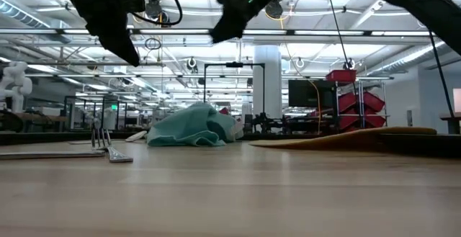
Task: Set table place
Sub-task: Move the blue napkin on the top of the table, then move the brown placemat to the center of the table
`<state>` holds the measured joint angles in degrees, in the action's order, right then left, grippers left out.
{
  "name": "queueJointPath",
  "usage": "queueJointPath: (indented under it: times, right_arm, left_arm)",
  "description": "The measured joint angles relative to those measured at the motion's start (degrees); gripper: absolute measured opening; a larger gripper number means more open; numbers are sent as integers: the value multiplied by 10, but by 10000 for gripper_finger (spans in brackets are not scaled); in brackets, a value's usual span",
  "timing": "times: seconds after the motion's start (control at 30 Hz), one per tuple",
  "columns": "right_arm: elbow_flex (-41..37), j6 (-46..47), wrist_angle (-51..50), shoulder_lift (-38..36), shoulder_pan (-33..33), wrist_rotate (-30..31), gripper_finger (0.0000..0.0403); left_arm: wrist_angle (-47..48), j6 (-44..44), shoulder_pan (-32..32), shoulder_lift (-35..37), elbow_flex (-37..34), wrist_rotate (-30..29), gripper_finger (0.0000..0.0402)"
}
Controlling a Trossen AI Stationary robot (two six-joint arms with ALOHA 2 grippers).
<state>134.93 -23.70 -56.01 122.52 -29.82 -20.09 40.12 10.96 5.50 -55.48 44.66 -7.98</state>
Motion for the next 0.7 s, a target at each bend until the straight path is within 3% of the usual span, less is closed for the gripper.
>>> queueJointPath:
  times: [0.17, 0.3, 0.47, 0.7]
  right_arm:
    - [-26, 5, -203, -40, 23, 54, 195]
    - [-147, 25, -261, -57, 85, 89, 169]
    - [-369, 63, -153, -140, 164, 108, 145]
    - [-624, 228, 22, -306, 254, 106, 141]
  left_arm:
    - [0, -12, 0, 0, 0, -7, 135]
    - [-2, -25, 0, 0, 0, -19, 135]
    - [-2, -25, 0, 0, 0, -26, 135]
    - [-4, -28, 0, 0, 0, -26, 135]
